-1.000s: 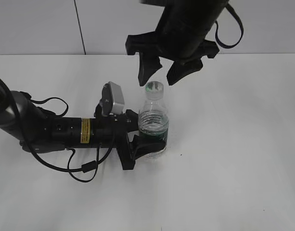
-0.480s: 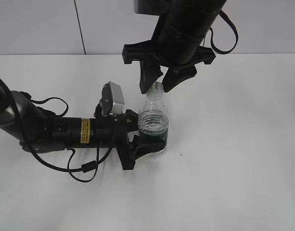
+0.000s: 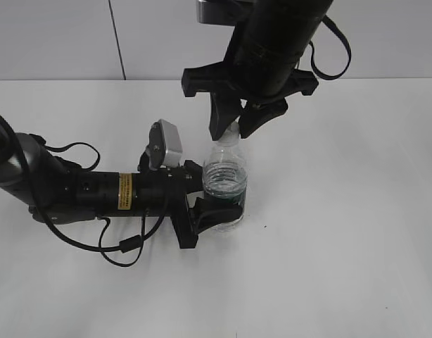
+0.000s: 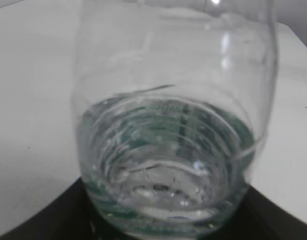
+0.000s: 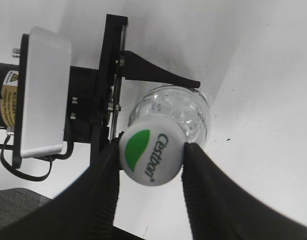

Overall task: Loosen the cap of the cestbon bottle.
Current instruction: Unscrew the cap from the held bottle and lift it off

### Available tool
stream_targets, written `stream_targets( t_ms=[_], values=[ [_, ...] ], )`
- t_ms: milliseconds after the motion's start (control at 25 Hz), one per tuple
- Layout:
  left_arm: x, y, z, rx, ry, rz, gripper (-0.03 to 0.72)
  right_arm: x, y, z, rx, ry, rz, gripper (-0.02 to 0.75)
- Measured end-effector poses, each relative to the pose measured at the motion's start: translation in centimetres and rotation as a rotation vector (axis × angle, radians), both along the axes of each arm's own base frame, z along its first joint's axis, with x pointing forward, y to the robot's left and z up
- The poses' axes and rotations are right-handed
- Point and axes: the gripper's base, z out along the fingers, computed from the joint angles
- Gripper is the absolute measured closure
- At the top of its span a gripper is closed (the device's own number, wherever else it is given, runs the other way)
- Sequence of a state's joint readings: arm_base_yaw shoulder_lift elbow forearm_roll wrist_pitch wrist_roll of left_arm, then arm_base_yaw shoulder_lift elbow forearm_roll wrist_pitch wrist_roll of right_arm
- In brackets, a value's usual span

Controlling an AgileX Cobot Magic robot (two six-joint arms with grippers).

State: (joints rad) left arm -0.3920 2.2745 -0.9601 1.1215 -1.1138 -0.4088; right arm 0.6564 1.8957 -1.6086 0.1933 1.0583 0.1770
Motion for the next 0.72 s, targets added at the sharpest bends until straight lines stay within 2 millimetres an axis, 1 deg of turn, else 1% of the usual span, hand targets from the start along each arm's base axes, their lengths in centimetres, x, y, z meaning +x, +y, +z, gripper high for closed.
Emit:
stream_targets(
  t_ms=[320, 480, 600, 720],
  values=[
    [0.00, 0.00, 0.00, 0.000, 0.000, 0.000, 0.273, 0.00, -0.02, -0.01, -0.002, -0.001, 0.002, 0.440],
    [0.00, 0.00, 0.00, 0.000, 0.000, 0.000, 0.273, 0.03, -0.08, 0.00, -0.014, -0.014, 0.030, 0.441],
    [0.00, 0.00, 0.00, 0.000, 0.000, 0.000, 0.273, 0.04, -0.14, -0.02, -0.033, -0.039, 0.103, 0.442],
    [0.00, 0.00, 0.00, 0.000, 0.000, 0.000, 0.273, 0.07, -0.17, 0.00, -0.056, -0.083, 0.225, 0.442]
  ],
)
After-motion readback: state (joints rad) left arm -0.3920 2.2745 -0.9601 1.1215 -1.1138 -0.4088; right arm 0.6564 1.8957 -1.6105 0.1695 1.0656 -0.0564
